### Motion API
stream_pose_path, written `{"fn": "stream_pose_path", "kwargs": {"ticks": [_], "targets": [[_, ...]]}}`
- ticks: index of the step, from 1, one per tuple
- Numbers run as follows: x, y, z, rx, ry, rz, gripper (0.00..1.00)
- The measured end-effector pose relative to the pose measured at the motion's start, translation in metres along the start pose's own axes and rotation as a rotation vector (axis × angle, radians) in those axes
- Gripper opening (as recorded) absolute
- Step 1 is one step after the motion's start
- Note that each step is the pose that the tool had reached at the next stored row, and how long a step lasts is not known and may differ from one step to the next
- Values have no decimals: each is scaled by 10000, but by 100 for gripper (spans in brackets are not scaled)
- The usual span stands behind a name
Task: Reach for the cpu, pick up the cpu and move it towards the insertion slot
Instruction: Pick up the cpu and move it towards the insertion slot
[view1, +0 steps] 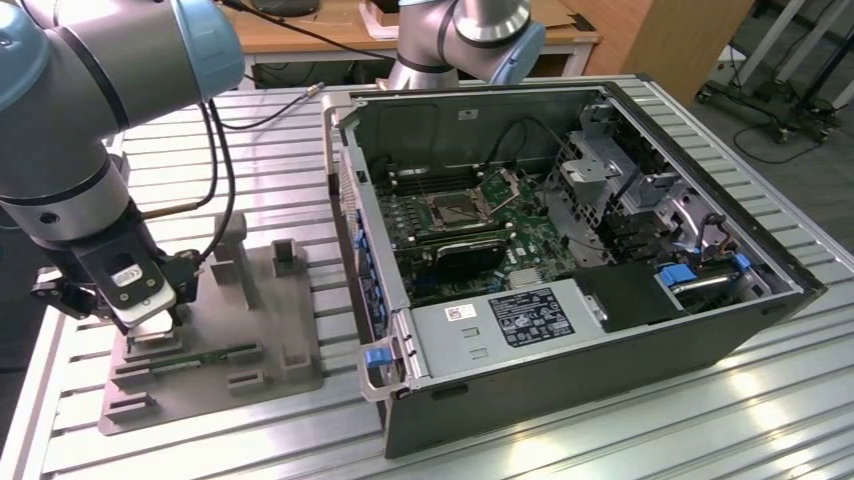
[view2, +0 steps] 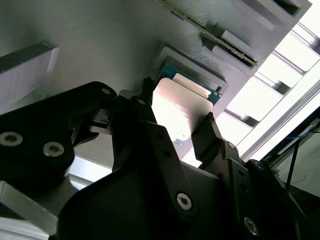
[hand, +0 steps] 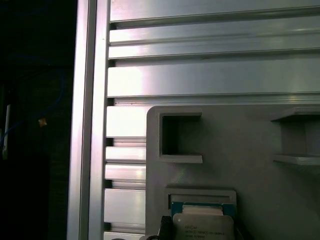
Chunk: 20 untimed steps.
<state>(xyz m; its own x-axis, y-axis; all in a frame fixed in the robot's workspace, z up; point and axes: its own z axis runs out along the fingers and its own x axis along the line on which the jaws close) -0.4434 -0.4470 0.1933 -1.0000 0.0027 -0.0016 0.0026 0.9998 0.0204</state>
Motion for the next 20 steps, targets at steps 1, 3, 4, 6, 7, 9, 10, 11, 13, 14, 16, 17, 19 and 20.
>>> {"fn": "stream_pose_path", "kwargs": {"ticks": [1,3,4,6,7,9,10,11,13,14,16,17,19,20], "targets": [[0,0,0,0,0,0,55],[0,0,-3,-1,1,0,55],[0,0,-6,-1,1,0,55],[0,0,-15,0,3,0,55],[0,0,-19,-1,3,0,55],[0,1,-32,-1,7,1,55],[0,1,-40,-1,9,0,55],[0,1,-48,-1,13,0,55],[0,1,-64,-2,21,1,55],[-1,2,-70,-2,24,0,55],[-1,2,-85,-1,34,1,55],[-1,2,-93,-1,39,1,55],[-2,2,-109,-2,46,1,55],[-2,3,-117,-2,52,1,55]]}}
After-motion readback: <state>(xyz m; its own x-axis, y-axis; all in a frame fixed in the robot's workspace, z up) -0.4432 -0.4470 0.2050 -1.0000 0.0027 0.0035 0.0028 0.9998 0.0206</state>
